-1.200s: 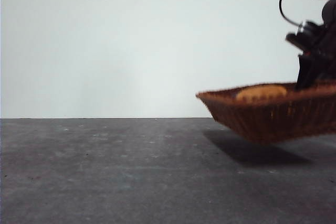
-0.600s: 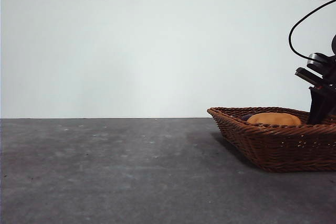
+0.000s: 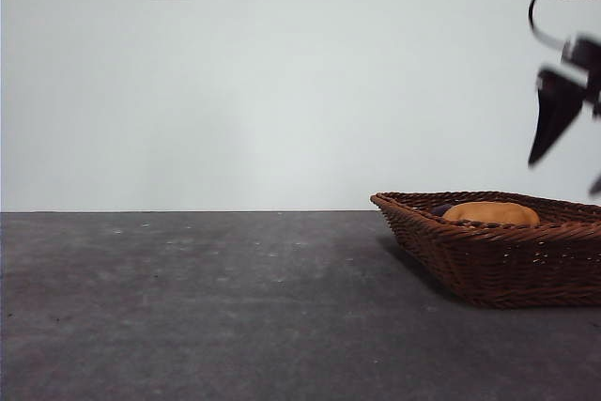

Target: Help me put the vegetables on the table into the basket

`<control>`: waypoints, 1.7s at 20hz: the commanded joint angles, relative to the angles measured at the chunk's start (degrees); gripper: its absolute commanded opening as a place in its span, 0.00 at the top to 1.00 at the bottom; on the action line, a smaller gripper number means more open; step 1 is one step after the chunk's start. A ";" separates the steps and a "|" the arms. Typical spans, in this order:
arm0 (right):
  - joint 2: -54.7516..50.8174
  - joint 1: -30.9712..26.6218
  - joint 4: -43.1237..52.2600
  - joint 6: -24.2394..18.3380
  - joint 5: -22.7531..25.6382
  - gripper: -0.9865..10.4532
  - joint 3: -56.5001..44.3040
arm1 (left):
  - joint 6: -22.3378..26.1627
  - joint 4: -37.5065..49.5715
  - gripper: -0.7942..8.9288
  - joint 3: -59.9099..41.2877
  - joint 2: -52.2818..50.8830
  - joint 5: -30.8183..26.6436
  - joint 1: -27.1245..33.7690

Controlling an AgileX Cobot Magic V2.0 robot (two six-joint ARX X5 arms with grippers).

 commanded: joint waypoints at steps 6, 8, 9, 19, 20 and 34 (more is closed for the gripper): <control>-21.73 0.98 -24.37 -6.05 -4.02 0.84 0.07 | -0.57 0.22 0.93 -0.20 -0.13 0.26 0.17; -26.75 1.95 -28.94 -7.63 -4.04 0.93 0.07 | -0.55 0.22 0.93 -0.20 0.02 0.26 0.17; -29.14 2.40 -30.29 -7.78 -4.04 0.92 0.07 | -0.57 0.22 0.93 -0.20 0.07 0.26 0.17; -41.40 2.80 -37.48 -4.70 -3.41 0.91 0.07 | -0.52 0.24 0.92 -0.20 0.48 0.15 0.17; -41.42 2.80 -37.48 -3.74 -3.41 0.91 0.07 | -0.52 0.24 0.92 -0.20 0.63 0.13 0.17; -39.15 2.67 -30.95 -3.93 3.54 0.91 0.07 | -0.57 0.24 0.92 -0.20 3.41 -0.17 0.17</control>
